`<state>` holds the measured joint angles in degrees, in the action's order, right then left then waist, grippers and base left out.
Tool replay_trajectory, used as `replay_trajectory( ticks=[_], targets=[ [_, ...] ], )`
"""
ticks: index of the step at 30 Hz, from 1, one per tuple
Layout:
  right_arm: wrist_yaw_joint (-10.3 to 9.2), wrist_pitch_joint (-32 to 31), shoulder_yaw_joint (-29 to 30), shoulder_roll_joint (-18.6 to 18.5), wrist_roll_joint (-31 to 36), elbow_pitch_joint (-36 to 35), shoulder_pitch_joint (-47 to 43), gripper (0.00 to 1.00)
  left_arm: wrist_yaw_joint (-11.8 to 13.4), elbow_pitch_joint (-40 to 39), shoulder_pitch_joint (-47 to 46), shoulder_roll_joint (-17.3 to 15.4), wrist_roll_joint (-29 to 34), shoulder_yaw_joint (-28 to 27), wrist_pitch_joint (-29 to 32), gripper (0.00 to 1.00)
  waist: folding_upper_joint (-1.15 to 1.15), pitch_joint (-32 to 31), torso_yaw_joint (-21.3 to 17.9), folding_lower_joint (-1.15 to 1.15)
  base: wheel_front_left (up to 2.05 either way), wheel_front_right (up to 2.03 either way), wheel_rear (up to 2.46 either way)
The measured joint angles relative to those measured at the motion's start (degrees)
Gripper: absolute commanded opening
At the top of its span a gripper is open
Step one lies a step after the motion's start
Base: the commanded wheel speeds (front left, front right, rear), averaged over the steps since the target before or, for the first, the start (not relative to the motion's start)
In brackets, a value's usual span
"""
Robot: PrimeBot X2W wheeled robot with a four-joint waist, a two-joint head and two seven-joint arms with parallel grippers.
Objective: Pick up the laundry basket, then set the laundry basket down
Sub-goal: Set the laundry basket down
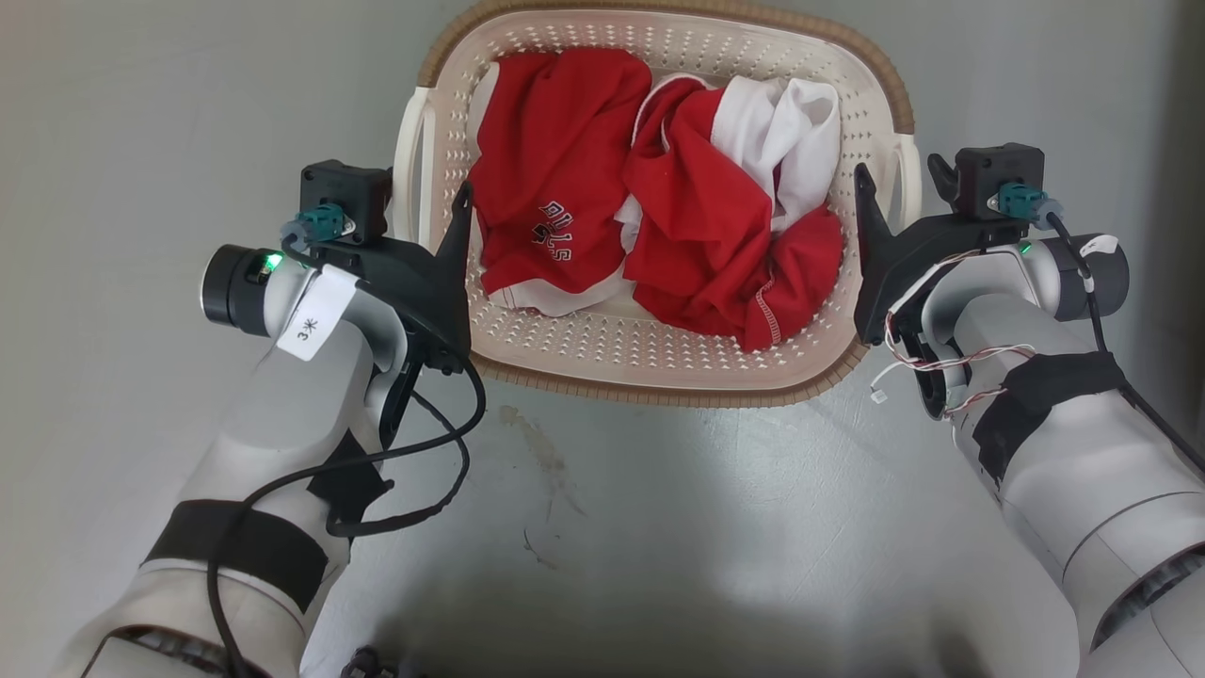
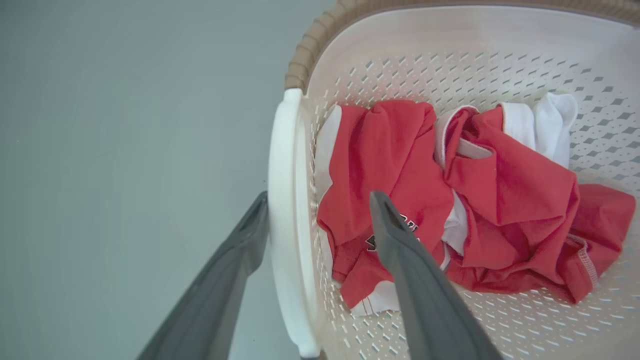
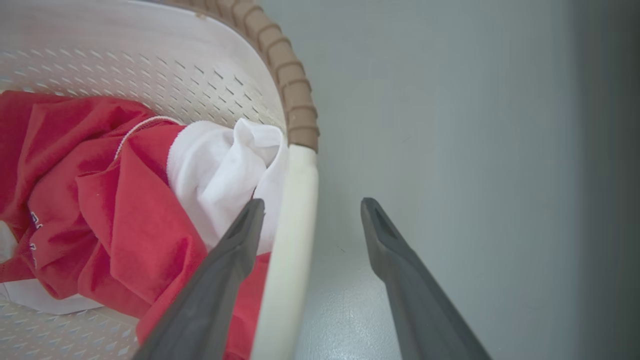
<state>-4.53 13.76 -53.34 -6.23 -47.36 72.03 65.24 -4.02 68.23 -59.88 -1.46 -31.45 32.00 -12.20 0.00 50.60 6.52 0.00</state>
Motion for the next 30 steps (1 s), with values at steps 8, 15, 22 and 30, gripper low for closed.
replay_trajectory(
  ticks=[8, 15, 22, 30],
  targets=[
    [1.02, 0.30, 0.47, 0.02, -0.14, 0.01, -0.14, 1.00, 0.49, -0.81, 0.16, -0.02, -1.20, 1.24, -0.10, 1.00, 0.00, -0.57, 0.31, -0.01, 0.00, 0.00, 0.00],
    [1.09, 0.52, 0.69, 0.08, -0.14, 0.07, -0.66, 1.00, 1.00, -0.99, 0.58, 0.05, -1.78, 2.20, -0.59, 1.00, 0.00, -1.98, 0.62, -0.01, 0.00, 0.00, 0.00],
    [1.09, 0.53, 0.94, 0.16, -0.12, -0.03, -1.41, 1.00, 1.54, -0.92, 1.66, 0.07, -3.21, 2.54, -1.10, 1.00, 0.00, -3.90, 0.60, -0.01, 0.00, 0.00, 0.00],
    [1.09, 0.54, 1.71, 0.33, -0.12, -0.91, -3.53, 1.00, 1.83, -0.68, 2.27, 0.08, -3.94, 2.77, -1.64, 1.00, 0.00, -6.93, 0.41, -0.01, 0.00, 0.00, 0.00]
  ],
)
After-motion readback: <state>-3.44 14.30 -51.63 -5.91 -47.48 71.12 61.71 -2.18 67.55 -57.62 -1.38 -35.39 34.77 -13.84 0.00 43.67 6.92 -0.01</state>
